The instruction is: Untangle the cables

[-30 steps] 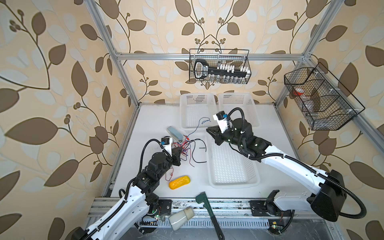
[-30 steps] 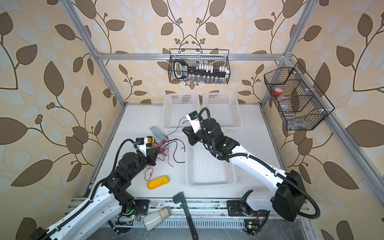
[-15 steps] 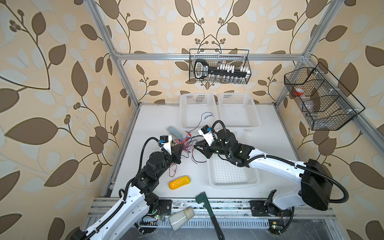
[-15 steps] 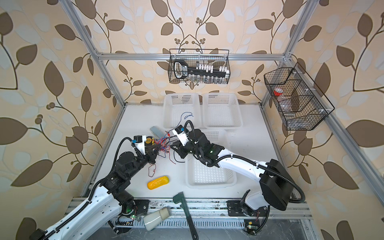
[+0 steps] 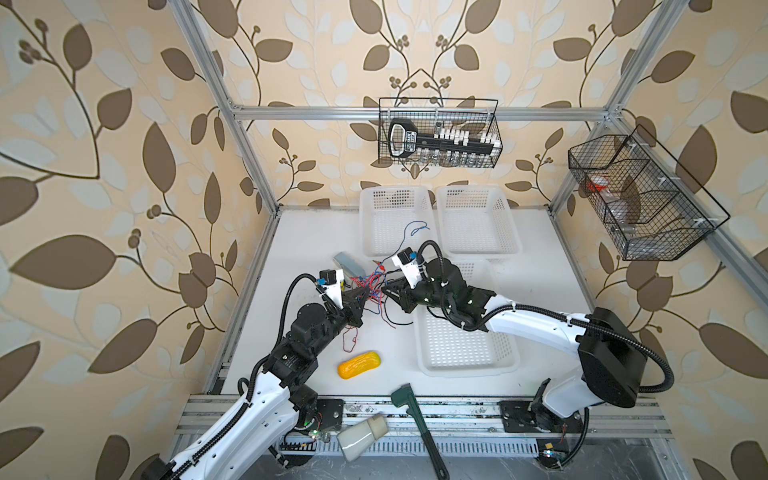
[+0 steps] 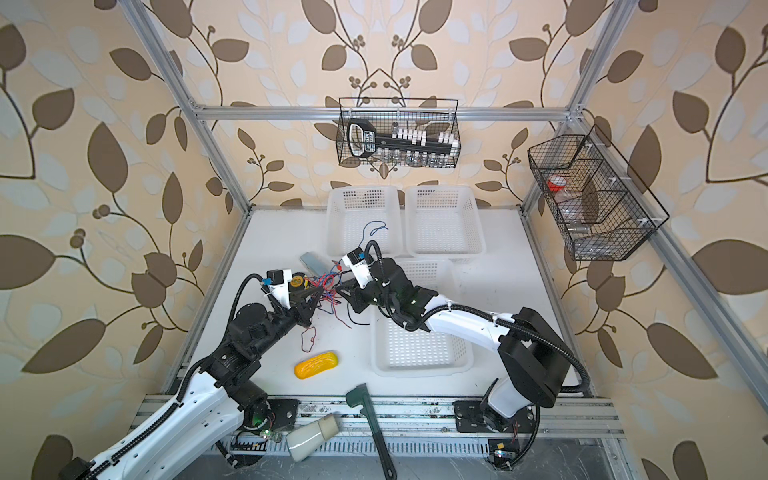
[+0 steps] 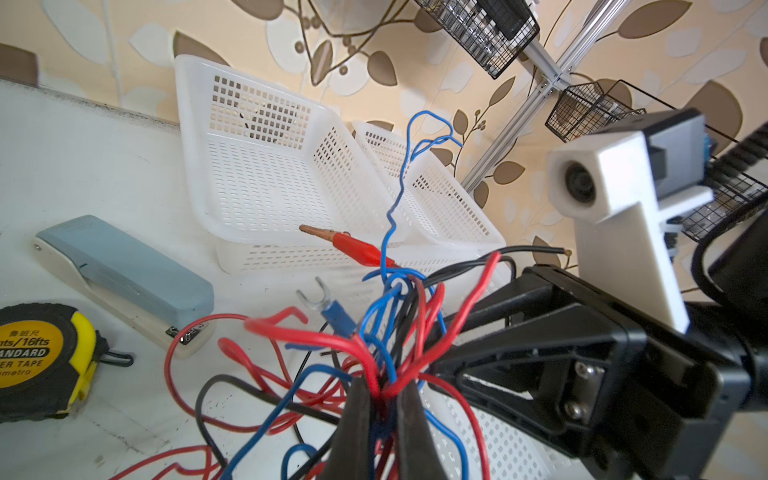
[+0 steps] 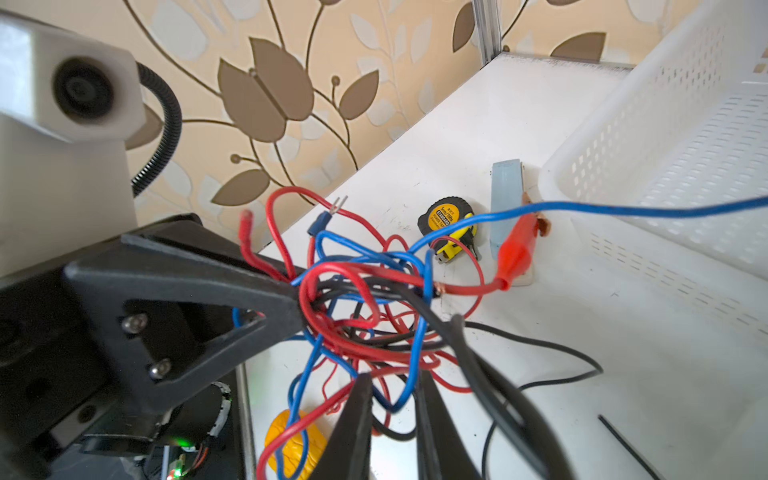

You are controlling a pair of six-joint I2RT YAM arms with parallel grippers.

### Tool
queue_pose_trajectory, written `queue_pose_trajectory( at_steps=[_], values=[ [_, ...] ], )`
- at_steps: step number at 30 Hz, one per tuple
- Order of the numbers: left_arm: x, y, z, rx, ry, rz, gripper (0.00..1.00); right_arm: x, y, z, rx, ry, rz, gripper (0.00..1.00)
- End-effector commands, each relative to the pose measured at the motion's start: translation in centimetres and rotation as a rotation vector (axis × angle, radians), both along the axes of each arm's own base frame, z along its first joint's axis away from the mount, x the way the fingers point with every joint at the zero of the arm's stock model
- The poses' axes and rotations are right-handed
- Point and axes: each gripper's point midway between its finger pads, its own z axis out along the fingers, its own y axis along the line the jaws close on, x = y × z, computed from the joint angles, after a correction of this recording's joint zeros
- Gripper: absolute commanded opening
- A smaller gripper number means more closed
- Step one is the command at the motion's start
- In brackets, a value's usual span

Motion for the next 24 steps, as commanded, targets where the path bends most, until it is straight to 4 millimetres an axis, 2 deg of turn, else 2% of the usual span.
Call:
queue_pose_trajectory(
  at_steps=[1,6,9,12,14,19,22,24],
  values=[
    [-0.2,-0.4,3.2,-0.064,-0.096,-0.024,0.0,0.3,1.2,2.7,0.088,-0.028,0.017,0.18],
    [-0.2,-0.3,2.8,-0.066,-0.089,-0.018,0.0,0.3,1.7,3.5,0.114,-0.032,0.03,0.0],
    [0.0,0.2,2.3,-0.054,-0.073,0.015,0.0,0.6,1.6,3.2,0.093,-0.03,0.012,0.0],
    [0.4,1.3,1.4,-0.039,-0.043,0.082,0.14,1.1,0.6,2.2,0.042,-0.032,-0.042,0.0],
    [0.5,2.4,0.8,-0.034,-0.03,0.139,0.18,1.6,-0.5,1.3,-0.005,-0.034,-0.095,0.0],
    [0.2,5.1,0.5,-0.029,-0.029,0.273,0.13,2.2,-3.0,-0.6,-0.134,-0.056,-0.183,0.0],
    [-0.3,7.2,0.2,-0.028,-0.021,0.369,0.06,2.4,-4.9,-1.7,-0.203,-0.066,-0.238,0.0],
    [-0.6,8.3,0.2,-0.033,-0.022,0.422,0.06,2.5,-5.9,-2.0,-0.227,-0.064,-0.262,0.0]
  ],
)
